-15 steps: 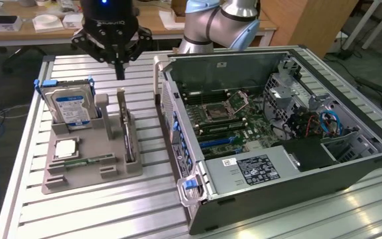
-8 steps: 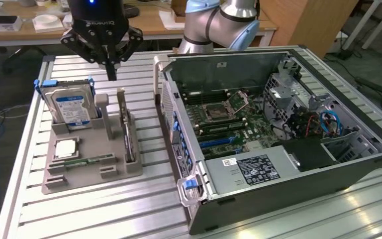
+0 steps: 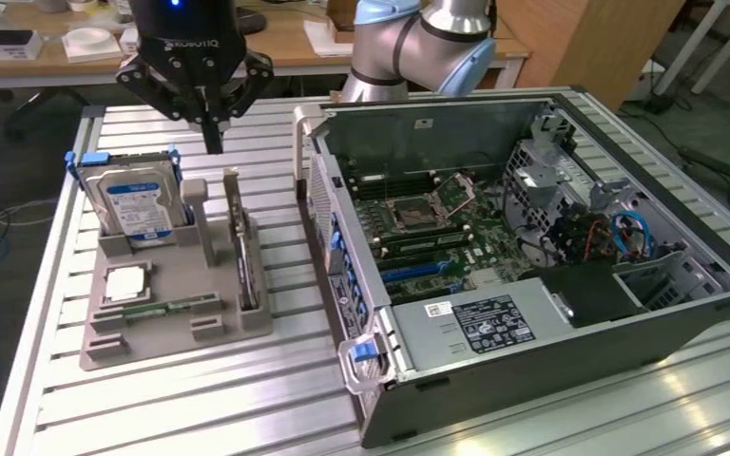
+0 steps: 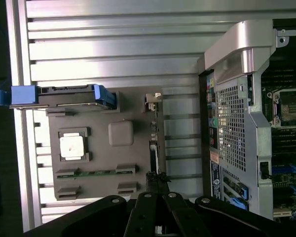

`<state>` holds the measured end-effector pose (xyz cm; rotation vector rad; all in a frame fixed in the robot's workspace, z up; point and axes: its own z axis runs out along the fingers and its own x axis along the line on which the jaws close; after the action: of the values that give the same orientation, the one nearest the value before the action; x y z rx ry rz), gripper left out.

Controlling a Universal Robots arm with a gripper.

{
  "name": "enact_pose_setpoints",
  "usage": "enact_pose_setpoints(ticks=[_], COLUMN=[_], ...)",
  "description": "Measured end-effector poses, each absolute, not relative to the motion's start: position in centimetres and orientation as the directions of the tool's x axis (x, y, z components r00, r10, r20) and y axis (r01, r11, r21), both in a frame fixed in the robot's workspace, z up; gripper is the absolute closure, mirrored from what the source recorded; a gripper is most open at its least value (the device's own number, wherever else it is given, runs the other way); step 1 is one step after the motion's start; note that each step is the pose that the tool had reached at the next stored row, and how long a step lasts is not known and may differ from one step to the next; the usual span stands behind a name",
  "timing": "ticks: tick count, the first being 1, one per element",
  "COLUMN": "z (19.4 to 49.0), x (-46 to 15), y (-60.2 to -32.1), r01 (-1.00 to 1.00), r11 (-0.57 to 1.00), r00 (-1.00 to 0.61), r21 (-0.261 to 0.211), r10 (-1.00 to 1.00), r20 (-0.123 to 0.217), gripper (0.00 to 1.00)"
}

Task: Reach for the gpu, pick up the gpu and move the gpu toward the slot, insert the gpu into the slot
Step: 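Pick up the gpu and move the gpu toward the slot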

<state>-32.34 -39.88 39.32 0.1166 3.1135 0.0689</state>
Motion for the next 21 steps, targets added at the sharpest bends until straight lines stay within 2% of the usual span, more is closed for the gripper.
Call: enact_pose_setpoints(ticks=[2,3,5,6,8,9,11,12,13,21], z=[39.3,39.3,39.3,39.3,39.3,39.3,39.3,39.2,39.1,37.7], x=[-32.3,-32.3,-32.3,-32.3,-32.3,-32.3,-32.3,-32.3,-32.3,-32.3], y=[-39.9,-39.9,-39.9,-39.9,-39.9,-39.9,-39.9,-39.9,-39.9,-39.9], r01=[0.074,0.074,0.074,0.074,0.074,0.072,0.048,0.030,0.013,0.004], r11=[0.996,0.996,0.996,0.996,0.996,0.996,0.998,0.999,0.999,0.999], r00=[-0.997,-0.997,-0.997,-0.997,-0.997,-0.997,-0.999,-0.999,-1.000,-1.000], r21=[0.045,0.045,0.045,0.045,0.045,0.045,0.044,0.044,0.044,0.044], r10=[0.075,0.075,0.075,0.075,0.075,0.073,0.049,0.031,0.015,0.005], r20=[-0.023,-0.023,-0.024,-0.023,-0.024,-0.023,-0.024,-0.024,-0.024,-0.023], gripper=[0.84,0.84,0.71,0.71,0.59,0.59,0.47,0.47,0.41,0.41])
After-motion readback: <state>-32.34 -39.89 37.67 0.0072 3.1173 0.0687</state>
